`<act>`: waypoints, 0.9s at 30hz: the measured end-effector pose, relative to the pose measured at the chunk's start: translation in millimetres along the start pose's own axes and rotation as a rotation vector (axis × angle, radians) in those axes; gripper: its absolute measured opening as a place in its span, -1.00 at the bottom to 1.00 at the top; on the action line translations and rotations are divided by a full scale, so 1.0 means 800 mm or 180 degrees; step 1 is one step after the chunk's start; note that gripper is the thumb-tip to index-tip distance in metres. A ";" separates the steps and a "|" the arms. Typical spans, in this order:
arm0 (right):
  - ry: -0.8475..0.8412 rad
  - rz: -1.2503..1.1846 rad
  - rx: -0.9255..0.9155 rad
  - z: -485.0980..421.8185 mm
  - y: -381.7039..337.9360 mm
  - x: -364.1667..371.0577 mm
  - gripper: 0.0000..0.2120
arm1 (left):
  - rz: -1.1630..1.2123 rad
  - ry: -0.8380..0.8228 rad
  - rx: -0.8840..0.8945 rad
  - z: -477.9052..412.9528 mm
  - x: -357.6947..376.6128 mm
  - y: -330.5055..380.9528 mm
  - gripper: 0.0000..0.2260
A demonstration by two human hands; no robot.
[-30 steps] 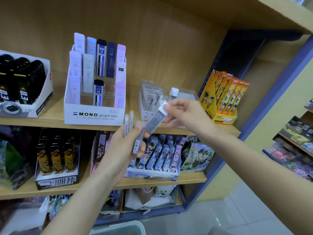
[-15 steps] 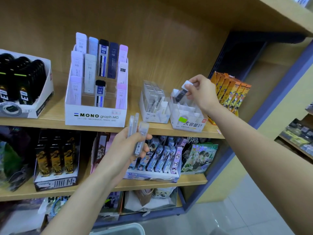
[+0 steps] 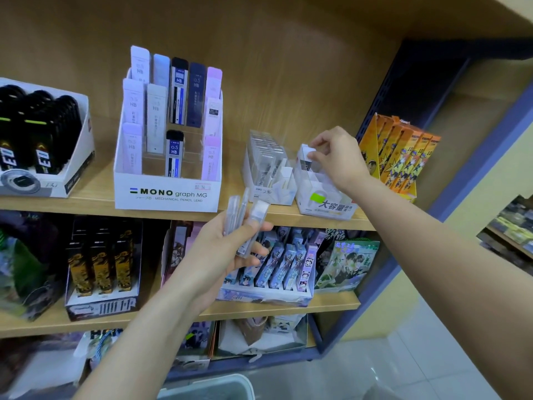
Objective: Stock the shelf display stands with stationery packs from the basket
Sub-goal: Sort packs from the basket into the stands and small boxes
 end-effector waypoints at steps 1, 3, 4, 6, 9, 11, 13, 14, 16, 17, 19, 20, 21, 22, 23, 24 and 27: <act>0.0038 0.0051 -0.0011 0.002 -0.001 -0.001 -0.82 | 0.0001 0.0012 -0.0005 0.000 0.000 -0.001 -0.83; 0.0262 -0.0087 -0.0043 0.014 -0.007 -0.008 -0.76 | -0.0003 0.0032 -0.0009 0.001 0.000 -0.002 -0.83; 0.0425 -0.0232 -0.0107 0.023 -0.013 -0.012 -0.77 | -0.0010 0.0040 -0.0009 0.002 -0.001 -0.002 -0.83; 0.0580 -0.0425 -0.0326 0.047 -0.032 -0.017 -0.83 | 0.0003 0.0069 -0.0021 0.004 -0.002 -0.002 -0.83; 0.0071 -0.0610 -0.0608 0.087 -0.066 -0.009 -0.92 | 0.0016 0.0099 -0.0067 0.006 -0.003 -0.003 -0.81; -0.0684 -0.0830 -0.0622 0.112 -0.085 0.007 -0.92 | 0.0009 0.0082 -0.0067 0.007 -0.003 -0.003 -0.81; -0.1384 -0.1160 -0.0491 0.131 -0.098 0.026 -0.91 | -0.0031 0.0062 -0.0044 0.009 -0.002 -0.002 -0.82; -0.1588 -0.1351 -0.0410 0.137 -0.103 0.034 -0.91 | -0.0061 0.0059 -0.0027 0.010 -0.003 -0.002 -0.83; -0.1743 -0.1761 -0.0258 0.142 -0.108 0.041 -0.89 | -0.0091 0.0055 0.0014 0.011 -0.003 -0.001 -0.85; -0.1783 -0.1986 -0.0175 0.143 -0.110 0.043 -0.88 | -0.0079 0.0046 0.0036 0.012 -0.003 -0.001 -0.86; -0.1829 -0.2322 -0.0041 0.142 -0.111 0.039 -0.91 | -0.0003 0.0028 0.0079 0.015 -0.003 0.002 -0.85; -0.1798 -0.2426 -0.0005 0.140 -0.110 0.035 -0.95 | 0.0047 0.0029 0.0101 0.016 -0.003 0.004 -0.84; -0.1696 -0.2499 0.0011 0.136 -0.108 0.028 -0.97 | 0.0098 0.0043 0.0120 0.017 -0.004 0.006 -0.83; -0.1517 -0.2540 0.0011 0.132 -0.105 0.018 -0.97 | 0.0142 0.0069 0.0128 0.017 -0.006 0.008 -0.83; -0.1269 -0.2542 -0.0001 0.127 -0.100 0.007 -0.96 | 0.0177 0.0108 0.0127 0.018 -0.009 0.010 -0.84; -0.0965 -0.2470 -0.0020 0.121 -0.095 -0.005 -0.95 | 0.0204 0.0156 0.0121 0.018 -0.012 0.011 -0.85; -0.0075 -0.1921 -0.0142 0.102 -0.081 -0.034 -0.90 | 0.0228 0.0258 0.0085 0.019 -0.018 0.012 -0.90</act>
Point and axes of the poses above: each hand's wrist, its own z-axis away from the middle knuckle, its own x-axis out of the palm, y = z × x, the point moved 4 cm from there along -z, towards the middle knuckle, and after that the axes turned 15 degrees about -y, right-handed, at the moved point
